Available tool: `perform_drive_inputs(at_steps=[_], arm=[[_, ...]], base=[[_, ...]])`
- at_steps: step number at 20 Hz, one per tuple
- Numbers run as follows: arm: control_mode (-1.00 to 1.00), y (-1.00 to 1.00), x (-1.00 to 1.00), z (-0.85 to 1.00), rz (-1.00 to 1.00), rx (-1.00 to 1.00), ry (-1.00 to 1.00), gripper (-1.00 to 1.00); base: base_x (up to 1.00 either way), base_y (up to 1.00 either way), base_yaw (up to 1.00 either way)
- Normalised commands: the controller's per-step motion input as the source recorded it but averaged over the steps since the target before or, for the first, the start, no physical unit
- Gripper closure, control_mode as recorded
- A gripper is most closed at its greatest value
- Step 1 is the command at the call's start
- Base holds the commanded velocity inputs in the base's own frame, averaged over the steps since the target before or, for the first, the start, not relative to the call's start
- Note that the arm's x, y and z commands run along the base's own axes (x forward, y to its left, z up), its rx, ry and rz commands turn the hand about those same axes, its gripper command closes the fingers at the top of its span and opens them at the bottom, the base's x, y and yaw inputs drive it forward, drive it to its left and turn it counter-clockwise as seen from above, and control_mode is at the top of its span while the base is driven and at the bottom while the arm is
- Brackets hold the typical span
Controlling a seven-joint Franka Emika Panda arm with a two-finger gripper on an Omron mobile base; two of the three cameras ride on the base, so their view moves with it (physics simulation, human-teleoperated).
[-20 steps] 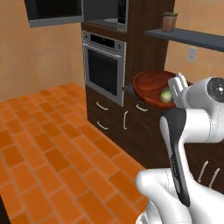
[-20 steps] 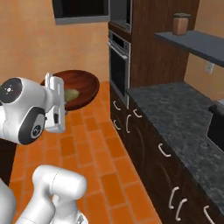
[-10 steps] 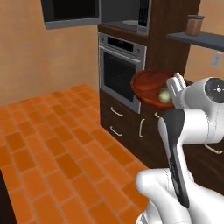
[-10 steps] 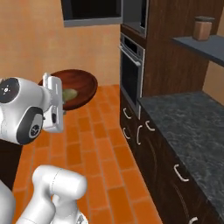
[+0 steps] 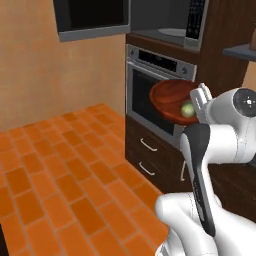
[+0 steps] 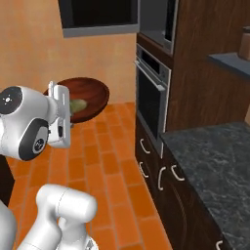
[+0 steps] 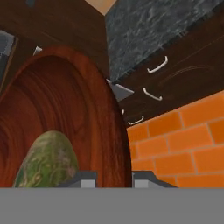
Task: Pick the cucumber from the sink and place it in the bowl. Then pick the bowl and place it in the microwave. Then close the microwave door and press the start button.
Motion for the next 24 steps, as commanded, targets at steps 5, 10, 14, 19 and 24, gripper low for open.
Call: perform_drive_inputs(at_steps=[5,10,14,19,24], arm=[[1.00,0.00,0.00,0.00,0.00,0.00,0.00,1.00],[1.00,0.00,0.00,0.00,0.00,0.00,0.00,1.00],[1.00,0.00,0.00,0.00,0.00,0.00,0.00,1.00],[1.00,0.00,0.00,0.00,0.00,0.00,0.00,1.00],[1.00,0.00,0.00,0.00,0.00,0.00,0.00,1.00]], base=[[0.86,0.16,0.06],[0.95,0.00,0.16],[1.00,0.00,0.10],[0.89,-0.13,0.02],[0.60,-0.43,-0.02]])
